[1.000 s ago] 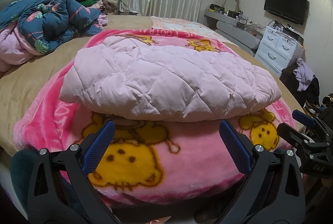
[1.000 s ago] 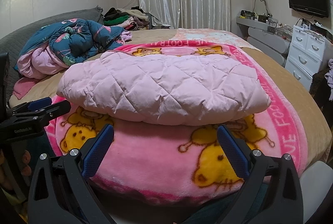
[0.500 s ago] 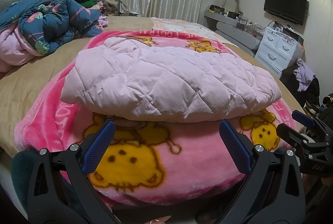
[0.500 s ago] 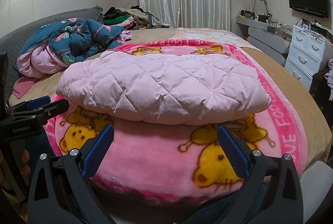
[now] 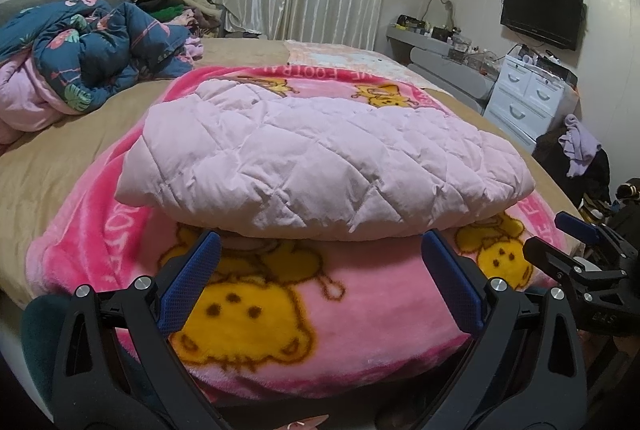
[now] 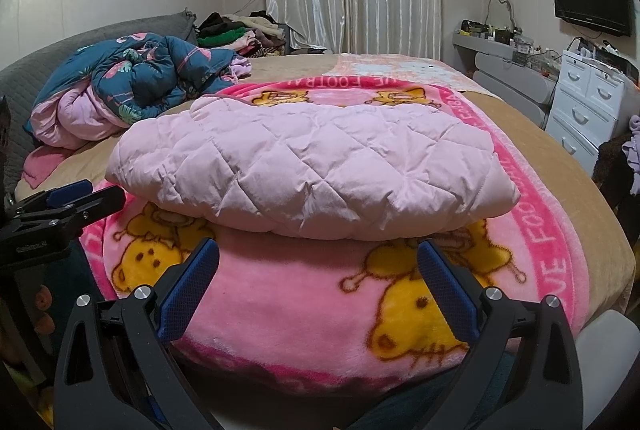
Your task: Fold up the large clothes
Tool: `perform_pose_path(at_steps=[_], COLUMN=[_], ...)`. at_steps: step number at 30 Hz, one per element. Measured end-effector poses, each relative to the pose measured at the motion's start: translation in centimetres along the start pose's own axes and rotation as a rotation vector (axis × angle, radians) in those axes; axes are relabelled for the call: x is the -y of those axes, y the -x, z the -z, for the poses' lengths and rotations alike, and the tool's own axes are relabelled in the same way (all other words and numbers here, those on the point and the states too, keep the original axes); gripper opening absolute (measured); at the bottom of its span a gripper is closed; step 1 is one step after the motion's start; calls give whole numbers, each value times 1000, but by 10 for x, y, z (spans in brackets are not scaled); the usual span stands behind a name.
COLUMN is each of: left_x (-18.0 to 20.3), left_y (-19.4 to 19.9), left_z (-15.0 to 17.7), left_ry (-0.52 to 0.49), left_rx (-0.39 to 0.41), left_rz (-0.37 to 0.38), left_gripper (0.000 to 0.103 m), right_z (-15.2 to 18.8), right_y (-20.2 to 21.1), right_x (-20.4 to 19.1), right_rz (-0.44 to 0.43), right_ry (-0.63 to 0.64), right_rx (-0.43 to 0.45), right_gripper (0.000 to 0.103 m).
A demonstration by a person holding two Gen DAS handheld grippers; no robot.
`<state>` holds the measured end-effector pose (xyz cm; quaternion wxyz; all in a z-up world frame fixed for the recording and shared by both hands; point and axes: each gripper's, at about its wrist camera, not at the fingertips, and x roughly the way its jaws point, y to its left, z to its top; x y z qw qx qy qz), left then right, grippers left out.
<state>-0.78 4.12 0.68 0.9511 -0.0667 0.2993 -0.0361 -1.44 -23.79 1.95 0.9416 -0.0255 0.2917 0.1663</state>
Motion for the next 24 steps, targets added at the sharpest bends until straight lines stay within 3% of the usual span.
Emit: perform_pose_path(at_steps=[14,18,21,23,24], left_x=[4,-12,-57,-108,-131], left_y=[-5,-14,-31,-42,-46], left_z=[3,0,-14,-31,-38], left_ry=[4,40,144,203,214], left_rx=[-44,-62,-85,-72,-57], left_rz=[-13,-48,-111,-222,-287], left_gripper=[94,94,94,94,94], right_z=[0,0,1,13,26], right_y=[1,4,10,15,19], right_x=[1,24,76,143,191], right_rz=[4,19,112,280,412], right_ry=[-7,-72,-187,-299,-389], right_rx=[1,10,23,27,8], right_gripper=[99,99,99,99,99])
